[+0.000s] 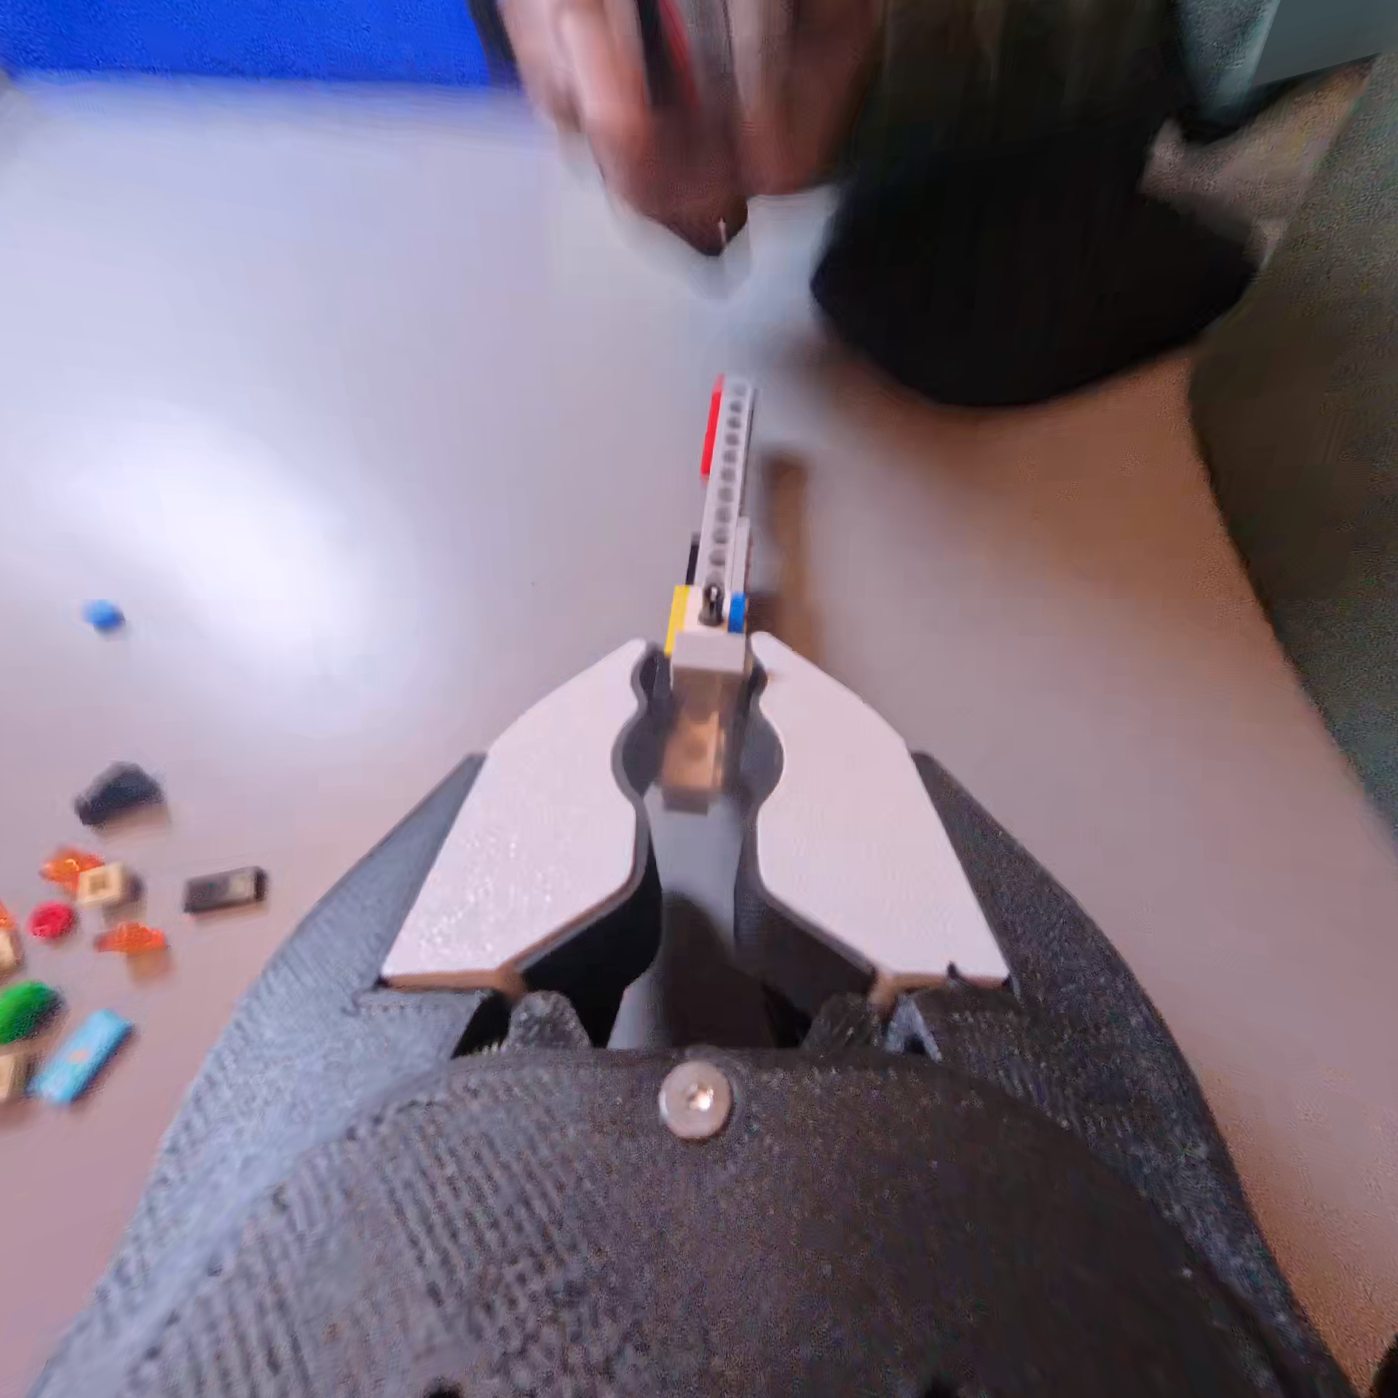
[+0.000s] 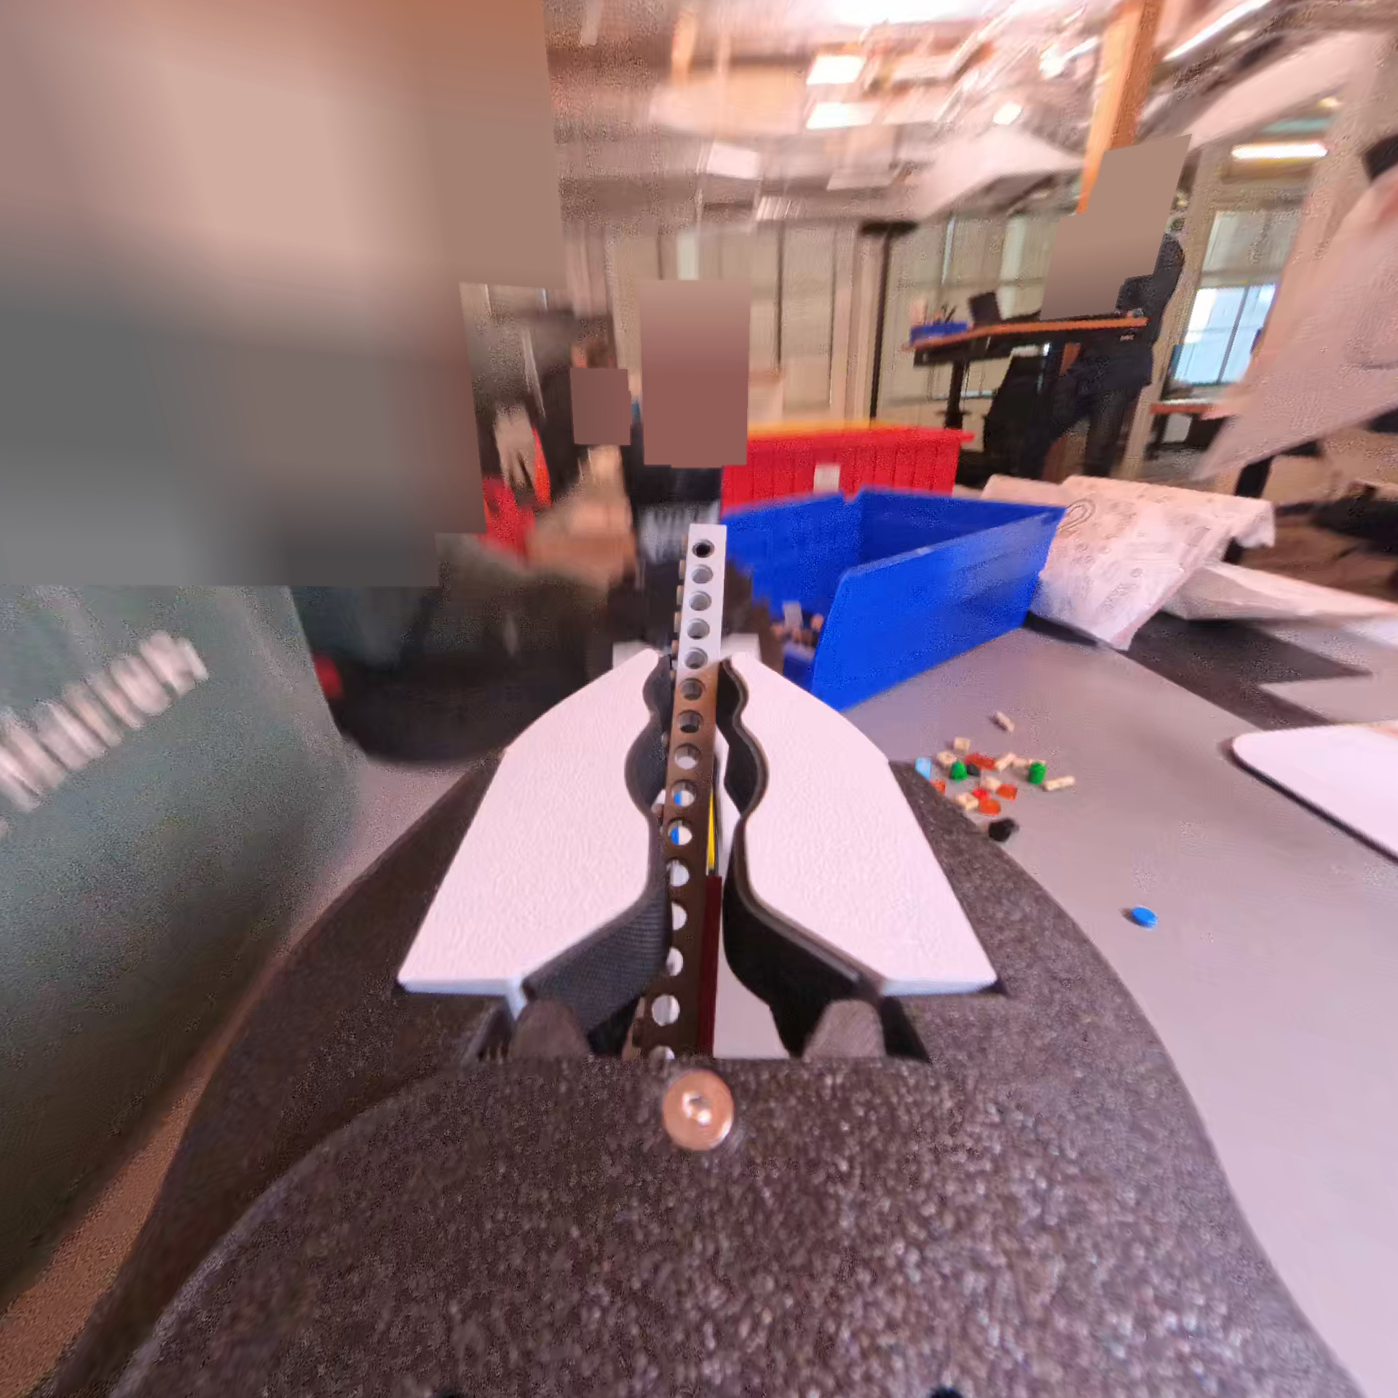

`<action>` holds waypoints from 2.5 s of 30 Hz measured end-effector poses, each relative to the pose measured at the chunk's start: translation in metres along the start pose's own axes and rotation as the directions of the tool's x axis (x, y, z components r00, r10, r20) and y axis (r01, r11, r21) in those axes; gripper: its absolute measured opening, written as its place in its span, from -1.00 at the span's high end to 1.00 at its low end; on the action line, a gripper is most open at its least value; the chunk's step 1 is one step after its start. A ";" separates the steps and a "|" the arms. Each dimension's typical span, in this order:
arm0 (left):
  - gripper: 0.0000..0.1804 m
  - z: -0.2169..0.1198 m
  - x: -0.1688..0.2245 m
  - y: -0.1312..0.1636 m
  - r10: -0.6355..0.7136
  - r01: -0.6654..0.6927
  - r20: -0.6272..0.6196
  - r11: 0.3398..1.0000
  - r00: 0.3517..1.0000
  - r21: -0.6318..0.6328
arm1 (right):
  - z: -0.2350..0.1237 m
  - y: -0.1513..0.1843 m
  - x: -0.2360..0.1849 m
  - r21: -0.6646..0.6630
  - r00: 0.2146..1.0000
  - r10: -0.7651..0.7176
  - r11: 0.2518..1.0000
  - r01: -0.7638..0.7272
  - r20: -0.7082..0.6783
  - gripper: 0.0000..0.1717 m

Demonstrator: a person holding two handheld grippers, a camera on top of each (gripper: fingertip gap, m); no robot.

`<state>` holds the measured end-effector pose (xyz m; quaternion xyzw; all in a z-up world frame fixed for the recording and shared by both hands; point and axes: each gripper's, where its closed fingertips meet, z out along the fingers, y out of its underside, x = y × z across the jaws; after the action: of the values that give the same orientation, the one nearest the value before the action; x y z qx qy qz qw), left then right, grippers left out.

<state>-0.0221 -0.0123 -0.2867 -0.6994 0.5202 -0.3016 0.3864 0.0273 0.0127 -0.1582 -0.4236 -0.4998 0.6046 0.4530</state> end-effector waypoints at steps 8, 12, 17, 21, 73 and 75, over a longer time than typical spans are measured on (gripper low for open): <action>0.79 -0.007 0.004 -0.052 -0.011 0.013 -0.012 0.989 1.000 0.149 | 0.003 0.008 0.005 -0.096 0.998 -0.052 0.994 0.048 -0.045 0.87; 0.79 -0.004 0.004 -0.042 -0.188 0.197 -0.089 0.975 0.978 0.101 | -0.002 0.017 0.014 -0.105 0.993 0.101 0.989 -0.107 -0.063 0.87; 0.78 0.005 0.007 -0.026 -0.357 0.361 -0.138 0.933 0.924 0.008 | -0.003 0.018 0.019 -0.066 0.923 0.383 0.921 -0.383 -0.011 0.87; 0.62 0.009 0.007 -0.019 -0.369 0.369 -0.128 0.929 0.921 -0.024 | 0.000 0.019 0.015 -0.058 0.859 0.511 0.859 -0.509 0.038 0.87; 0.95 -0.025 -0.019 -0.033 -0.019 0.019 0.157 1.000 0.987 -0.002 | -0.014 0.035 0.036 -0.280 0.983 0.087 0.951 -0.130 -0.160 0.85; 0.95 -0.037 -0.029 -0.030 0.024 -0.015 0.229 0.999 0.973 -0.039 | -0.015 0.043 0.039 -0.319 0.982 0.062 0.940 -0.118 -0.181 0.85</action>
<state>-0.0462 0.0121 -0.2423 -0.7316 0.4844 -0.2050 0.4338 0.0274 0.0495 -0.2053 -0.5650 -0.5336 0.4950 0.3886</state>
